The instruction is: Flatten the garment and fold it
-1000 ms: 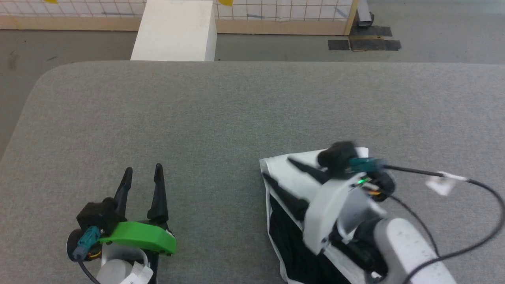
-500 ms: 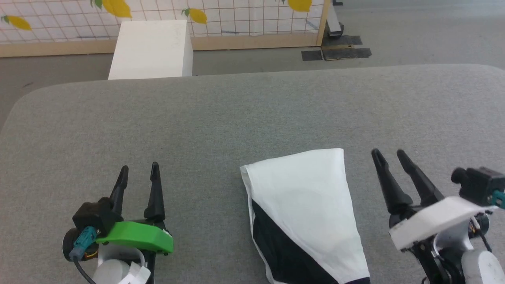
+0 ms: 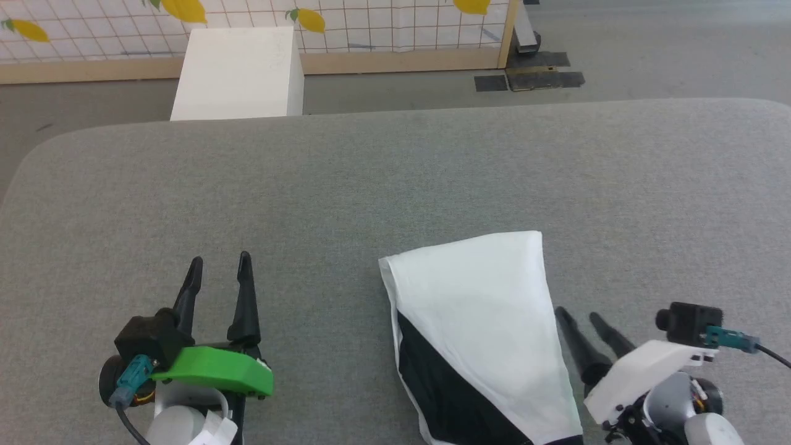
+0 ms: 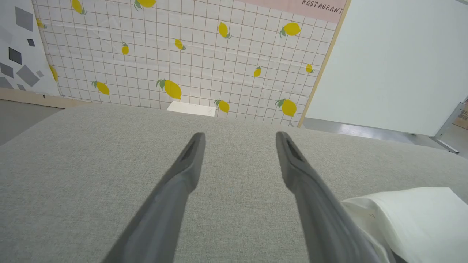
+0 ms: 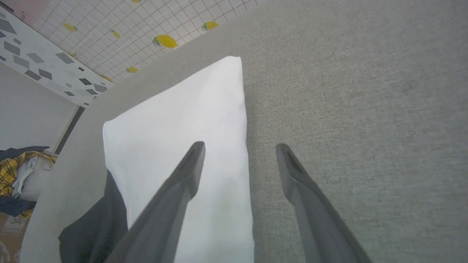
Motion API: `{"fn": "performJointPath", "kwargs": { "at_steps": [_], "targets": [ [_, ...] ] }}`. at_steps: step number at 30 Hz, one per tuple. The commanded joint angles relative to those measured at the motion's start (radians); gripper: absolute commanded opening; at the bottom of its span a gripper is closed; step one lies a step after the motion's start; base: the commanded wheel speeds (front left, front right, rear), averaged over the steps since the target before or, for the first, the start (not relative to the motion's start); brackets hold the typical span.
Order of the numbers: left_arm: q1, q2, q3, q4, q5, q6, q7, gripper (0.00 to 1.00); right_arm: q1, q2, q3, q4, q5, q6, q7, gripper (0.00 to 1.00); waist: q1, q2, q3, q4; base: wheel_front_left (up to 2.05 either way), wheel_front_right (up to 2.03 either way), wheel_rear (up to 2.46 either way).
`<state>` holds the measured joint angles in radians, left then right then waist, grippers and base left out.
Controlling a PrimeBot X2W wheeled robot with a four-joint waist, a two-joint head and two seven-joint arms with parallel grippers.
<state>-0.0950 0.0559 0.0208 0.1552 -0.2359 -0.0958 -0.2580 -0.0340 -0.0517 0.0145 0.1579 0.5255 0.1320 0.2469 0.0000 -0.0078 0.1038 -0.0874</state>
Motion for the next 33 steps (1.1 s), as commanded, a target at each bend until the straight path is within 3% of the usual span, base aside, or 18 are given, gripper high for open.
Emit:
{"fn": "performJointPath", "kwargs": {
  "at_steps": [1, 11, 12, 13, 15, 20, 26, 33],
  "targets": [
    [0.007, -0.004, -0.002, -0.002, 0.003, -0.002, -0.004, 1.0, -0.028, 0.001, 0.011, 0.026, 0.02, -0.001, 0.01, 1.0, 0.0, 0.0076, 0.007, 0.009, 0.0, 0.0, 0.0],
    [0.006, -0.005, -0.008, 0.003, -0.001, 0.001, -0.004, 1.0, -0.081, 0.001, 0.073, 0.221, 0.073, -0.001, 0.183, 1.0, 0.0, 0.0076, 0.014, 0.038, 0.0, 0.0, 0.0],
    [0.007, -0.005, -0.008, 0.004, -0.001, 0.001, -0.004, 1.0, -0.082, 0.001, 0.075, 0.229, 0.078, -0.001, 0.2, 0.88, 0.0, 0.0076, 0.013, 0.04, 0.0, 0.0, 0.0],
    [0.007, -0.005, -0.008, 0.005, -0.001, 0.001, -0.004, 1.0, -0.083, 0.001, 0.079, 0.235, 0.083, -0.001, 0.216, 0.44, 0.0, 0.0076, 0.013, 0.041, 0.0, 0.0, 0.0],
    [0.008, -0.005, -0.007, 0.007, -0.002, 0.001, -0.004, 1.0, -0.086, 0.001, 0.078, 0.236, 0.085, -0.001, 0.223, 0.0, 0.0, 0.0076, 0.011, 0.041, 0.0, 0.0, 0.0],
    [0.013, -0.005, -0.006, 0.004, 0.001, 0.004, -0.004, 1.0, -0.097, 0.001, 0.065, 0.218, 0.038, -0.001, 0.207, 0.0, 0.0, 0.0076, 0.009, 0.03, 0.0, 0.0, 0.0],
    [0.015, -0.003, 0.001, -0.01, 0.005, 0.003, -0.004, 1.0, -0.166, -0.008, 0.096, 0.152, -0.184, -0.001, 0.237, 0.0, 0.0, 0.0076, 0.026, -0.038, 0.0, 0.0, 0.0],
    [-0.01, 0.011, -0.009, -0.047, 0.025, 0.002, -0.004, 1.0, -0.329, -0.159, 0.242, 0.107, -0.34, -0.001, 0.292, 0.0, 0.0, 0.0076, 0.096, -0.185, 0.0, 0.0, 0.0]
  ]
}}
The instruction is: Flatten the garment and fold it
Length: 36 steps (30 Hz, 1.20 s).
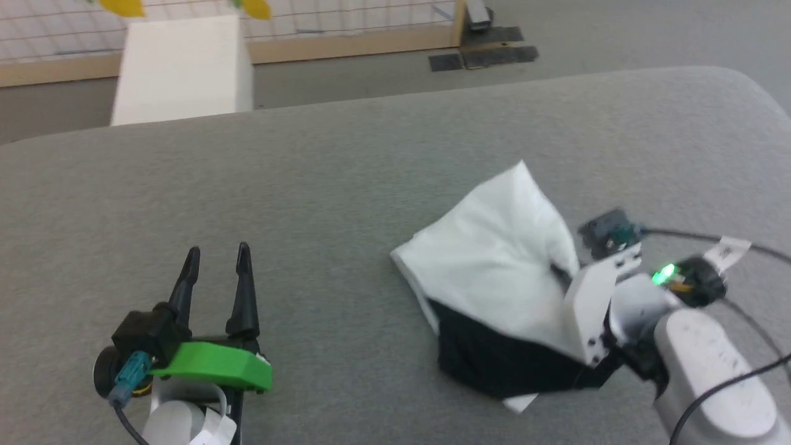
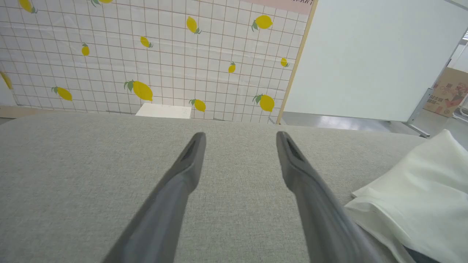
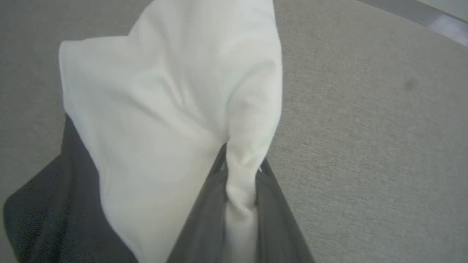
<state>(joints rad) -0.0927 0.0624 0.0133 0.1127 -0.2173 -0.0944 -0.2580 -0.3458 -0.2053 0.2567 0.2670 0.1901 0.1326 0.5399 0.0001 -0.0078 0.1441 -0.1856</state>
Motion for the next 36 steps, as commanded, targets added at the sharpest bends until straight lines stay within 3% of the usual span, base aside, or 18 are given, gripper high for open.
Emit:
{"fn": "performJointPath", "kwargs": {
  "at_steps": [1, 6, 13, 23, 32, 33, 34, 35, 36],
  "targets": [
    [-0.02, 0.006, -0.005, -0.008, 0.01, 0.001, -0.004, 1.0, -0.041, -0.025, 0.012, 0.003, -0.013, -0.002, -0.002, 0.0, -0.0001, 0.0076, 0.067, -0.105, 0.0, 0.0, 0.0],
    [-0.077, 0.019, -0.023, -0.04, 0.029, 0.005, 0.003, 1.0, -0.186, -0.097, 0.027, 0.084, -0.033, -0.002, -0.047, 0.0, -0.0001, 0.0076, 0.145, -0.211, 0.0, 0.0, 0.0],
    [-0.143, 0.067, -0.042, -0.092, 0.058, 0.003, 0.066, 1.0, -0.355, -0.131, -0.039, 0.277, -0.078, -0.002, -0.179, 0.0, -0.0001, 0.0076, 0.252, -0.299, 0.0, 0.0, 0.0],
    [-0.195, 0.119, -0.058, -0.196, 0.088, 0.005, 0.158, 1.0, -0.533, -0.168, -0.229, 0.55, -0.208, -0.002, -0.334, 0.0, -0.0001, 0.0076, 0.374, -0.284, 0.0, 0.0, 0.0],
    [-0.209, 0.143, -0.064, -0.253, 0.098, 0.011, 0.202, 1.0, -0.616, -0.186, -0.409, 0.685, -0.33, -0.002, -0.443, 0.0, -0.0001, 0.0076, 0.426, -0.235, 0.0, 0.0, 0.0],
    [-0.208, 0.145, -0.064, -0.255, 0.097, 0.012, 0.204, 1.0, -0.622, -0.183, -0.427, 0.698, -0.346, -0.002, -0.452, 0.39, -0.0001, 0.0076, 0.425, -0.233, 0.0, 0.0, 0.0],
    [-0.206, 0.145, -0.064, -0.255, 0.096, 0.013, 0.203, 1.0, -0.625, -0.182, -0.438, 0.705, -0.359, -0.002, -0.46, 0.88, -0.0001, 0.0076, 0.422, -0.231, 0.0, 0.0, 0.0],
    [-0.204, 0.144, -0.063, -0.254, 0.094, 0.015, 0.201, 1.0, -0.629, -0.183, -0.455, 0.713, -0.379, -0.002, -0.471, 1.0, -0.0001, 0.0076, 0.415, -0.229, 0.0, 0.0, 0.0],
    [-0.201, 0.142, -0.063, -0.25, 0.092, 0.017, 0.197, 1.0, -0.63, -0.182, -0.47, 0.717, -0.391, -0.002, -0.483, 1.0, -0.0001, 0.0076, 0.407, -0.227, 0.0, 0.0, 0.0]
  ]
}}
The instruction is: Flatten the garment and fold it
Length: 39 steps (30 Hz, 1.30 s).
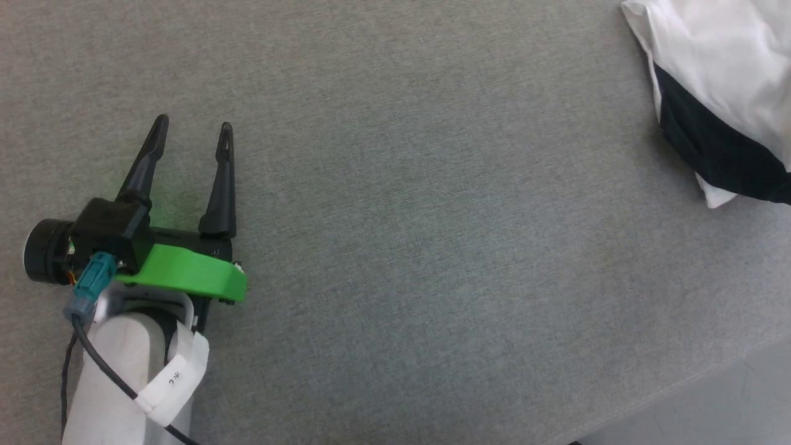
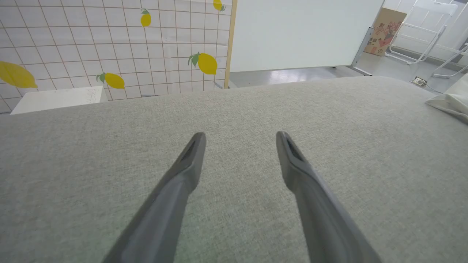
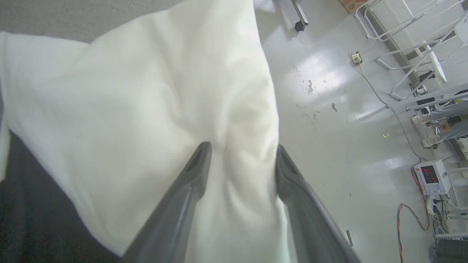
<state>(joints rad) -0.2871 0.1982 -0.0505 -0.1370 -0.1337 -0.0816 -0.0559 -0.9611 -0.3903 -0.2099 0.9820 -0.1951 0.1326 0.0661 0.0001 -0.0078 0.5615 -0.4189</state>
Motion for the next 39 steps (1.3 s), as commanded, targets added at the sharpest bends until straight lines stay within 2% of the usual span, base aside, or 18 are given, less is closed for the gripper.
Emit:
{"fn": "performJointPath", "kwargs": {
  "at_steps": [1, 5, 8, 12, 16, 22, 28, 34, 39],
  "targets": [
    [-0.003, 0.002, 0.0, 0.005, 0.004, 0.006, -0.012, 1.0, -0.015, 0.004, -0.019, 0.004, -0.023, -0.002, -0.026, 1.0, -0.0001, 0.0076, -0.023, 0.01, 0.0, 0.0, 0.0],
    [0.017, -0.021, -0.003, 0.046, -0.019, 0.01, -0.054, 1.0, -0.002, 0.004, -0.042, 0.001, -0.074, -0.002, -0.101, 1.0, -0.0001, 0.0076, -0.097, 0.026, 0.0, 0.0, 0.0],
    [0.041, -0.042, -0.002, 0.086, -0.039, 0.014, -0.091, 1.0, 0.011, 0.014, -0.044, 0.006, -0.068, -0.002, -0.145, 1.0, -0.0001, 0.0076, -0.162, 0.038, 0.0, 0.0, 0.0],
    [0.074, -0.068, -0.006, 0.15, -0.069, 0.013, -0.137, 1.0, 0.04, 0.034, -0.015, -0.004, -0.026, -0.002, -0.225, 1.0, -0.0001, 0.0076, -0.26, 0.072, 0.0, 0.0, 0.0],
    [0.102, -0.089, -0.017, 0.209, -0.095, 0.007, -0.168, 1.0, 0.107, 0.07, 0.045, -0.05, 0.073, -0.002, -0.294, 1.0, -0.0001, 0.0076, -0.353, 0.122, 0.0, 0.0, 0.0],
    [0.133, -0.112, -0.029, 0.282, -0.126, 0.009, -0.19, 1.0, 0.299, 0.098, 0.18, -0.246, 0.266, -0.002, -0.322, 1.0, -0.0001, 0.0076, -0.455, 0.204, 0.0, 0.0, 0.0],
    [0.161, -0.126, -0.027, 0.308, -0.147, 0.016, -0.202, 1.0, 0.535, 0.122, 0.201, -0.522, 0.403, -0.002, -0.326, 1.0, -0.0001, 0.0076, -0.5, 0.267, 0.0, 0.0, 0.0],
    [0.177, -0.133, -0.029, 0.329, -0.147, 0.02, -0.205, 1.0, 0.73, 0.181, 0.16, -0.726, 0.406, -0.002, -0.313, 1.0, -0.0001, 0.0076, -0.514, 0.315, 0.0, 0.0, 0.0],
    [0.182, -0.138, -0.032, 0.333, -0.145, 0.021, -0.206, 1.0, 0.835, 0.242, 0.144, -0.828, 0.365, -0.002, -0.298, 1.0, -0.0001, 0.0076, -0.514, 0.342, 0.0, 0.0, 0.0]
  ]
}}
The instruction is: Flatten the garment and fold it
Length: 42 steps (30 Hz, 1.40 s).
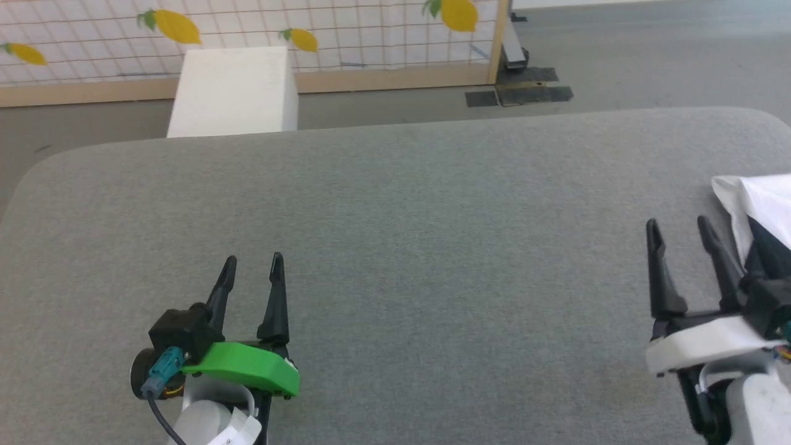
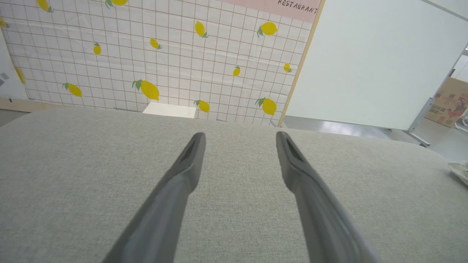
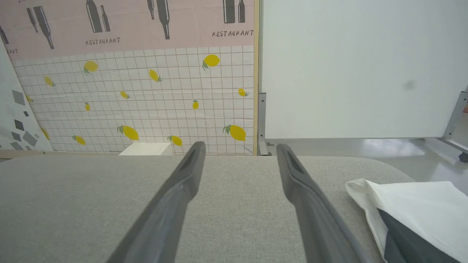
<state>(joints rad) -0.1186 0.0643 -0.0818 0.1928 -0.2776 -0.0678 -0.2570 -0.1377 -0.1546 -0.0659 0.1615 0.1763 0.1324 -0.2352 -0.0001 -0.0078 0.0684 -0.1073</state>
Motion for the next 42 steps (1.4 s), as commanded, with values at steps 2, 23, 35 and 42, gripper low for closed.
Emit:
{"fn": "performJointPath", "kwargs": {
  "at_steps": [2, 23, 35, 42],
  "targets": [
    [0.017, -0.006, 0.0, 0.006, -0.001, 0.008, -0.004, 1.0, 0.042, 0.027, 0.003, -0.036, -0.026, -0.002, 0.008, 1.0, 0.0001, 0.0076, -0.022, 0.037, 0.0, 0.0, 0.0],
    [0.032, -0.014, -0.019, 0.031, -0.01, 0.013, -0.005, 1.0, 0.169, 0.104, -0.036, -0.157, -0.062, -0.002, 0.062, 1.0, 0.0001, 0.0076, -0.025, 0.083, 0.0, 0.0, 0.0],
    [0.02, -0.009, -0.022, 0.035, -0.007, 0.008, 0.0, 0.0, 0.16, 0.101, -0.035, -0.147, -0.049, 0.0, 0.061, 0.0, 0.0001, 0.0, -0.026, 0.082, 0.0, 0.0, 0.0],
    [0.021, -0.009, -0.023, 0.033, -0.005, 0.009, 0.002, 0.0, 0.16, 0.101, -0.034, -0.147, -0.05, 0.0, 0.062, 0.0, 0.0001, 0.0001, -0.027, 0.083, 0.0, 0.0, 0.0]
  ]
}}
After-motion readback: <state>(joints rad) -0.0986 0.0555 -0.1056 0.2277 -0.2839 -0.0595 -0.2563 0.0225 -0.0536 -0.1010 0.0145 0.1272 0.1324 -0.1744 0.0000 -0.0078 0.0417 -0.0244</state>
